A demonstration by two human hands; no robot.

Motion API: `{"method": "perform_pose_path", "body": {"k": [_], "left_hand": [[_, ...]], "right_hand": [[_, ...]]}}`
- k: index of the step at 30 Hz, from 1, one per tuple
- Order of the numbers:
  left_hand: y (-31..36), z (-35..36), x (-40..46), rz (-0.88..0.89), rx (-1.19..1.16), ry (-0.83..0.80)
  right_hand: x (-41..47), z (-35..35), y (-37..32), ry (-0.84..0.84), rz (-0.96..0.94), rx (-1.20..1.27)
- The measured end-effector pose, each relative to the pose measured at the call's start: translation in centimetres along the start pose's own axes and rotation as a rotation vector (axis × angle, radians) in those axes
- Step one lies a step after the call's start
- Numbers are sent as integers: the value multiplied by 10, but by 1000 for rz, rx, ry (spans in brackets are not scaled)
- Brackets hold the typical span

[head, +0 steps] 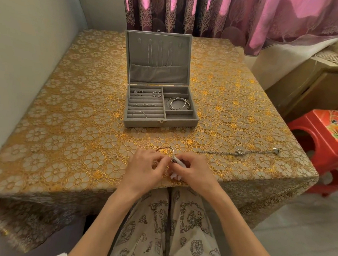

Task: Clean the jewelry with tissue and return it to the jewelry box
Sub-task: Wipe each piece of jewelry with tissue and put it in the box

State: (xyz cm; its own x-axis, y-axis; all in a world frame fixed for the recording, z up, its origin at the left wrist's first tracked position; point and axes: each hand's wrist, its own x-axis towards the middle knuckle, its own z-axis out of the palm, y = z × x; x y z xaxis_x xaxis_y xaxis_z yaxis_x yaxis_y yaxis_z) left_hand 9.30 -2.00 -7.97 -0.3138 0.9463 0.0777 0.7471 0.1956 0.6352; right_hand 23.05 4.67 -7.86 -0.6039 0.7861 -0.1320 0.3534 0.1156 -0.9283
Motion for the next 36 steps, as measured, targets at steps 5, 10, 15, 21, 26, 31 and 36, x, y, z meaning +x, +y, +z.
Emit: {"method": "perform_pose_path", "body": {"k": [5, 10, 15, 21, 26, 31, 36], "left_hand": [[8, -6, -2, -27, -240, -13], [15, -10, -2, -34, -257, -61], [19, -12, -2, -140, -415, -89], [23, -14, -1, -285, -607, -82], [25, -13, 0, -312, -621, -78], [25, -12, 1, -313, -581, -65], [26, -13, 0, -292, -616, -69]], "right_hand": [[-6, -1, -1, 30, -16, -83], [-12, -4, -2, 39, -14, -76], [-19, -9, -5, 34, 67, 107], [-24, -12, -5, 155, 151, 351], [-23, -3, -6, 241, 89, 336], [-23, 3, -7, 214, 113, 428], [-19, 1, -7, 126, 203, 386]]}}
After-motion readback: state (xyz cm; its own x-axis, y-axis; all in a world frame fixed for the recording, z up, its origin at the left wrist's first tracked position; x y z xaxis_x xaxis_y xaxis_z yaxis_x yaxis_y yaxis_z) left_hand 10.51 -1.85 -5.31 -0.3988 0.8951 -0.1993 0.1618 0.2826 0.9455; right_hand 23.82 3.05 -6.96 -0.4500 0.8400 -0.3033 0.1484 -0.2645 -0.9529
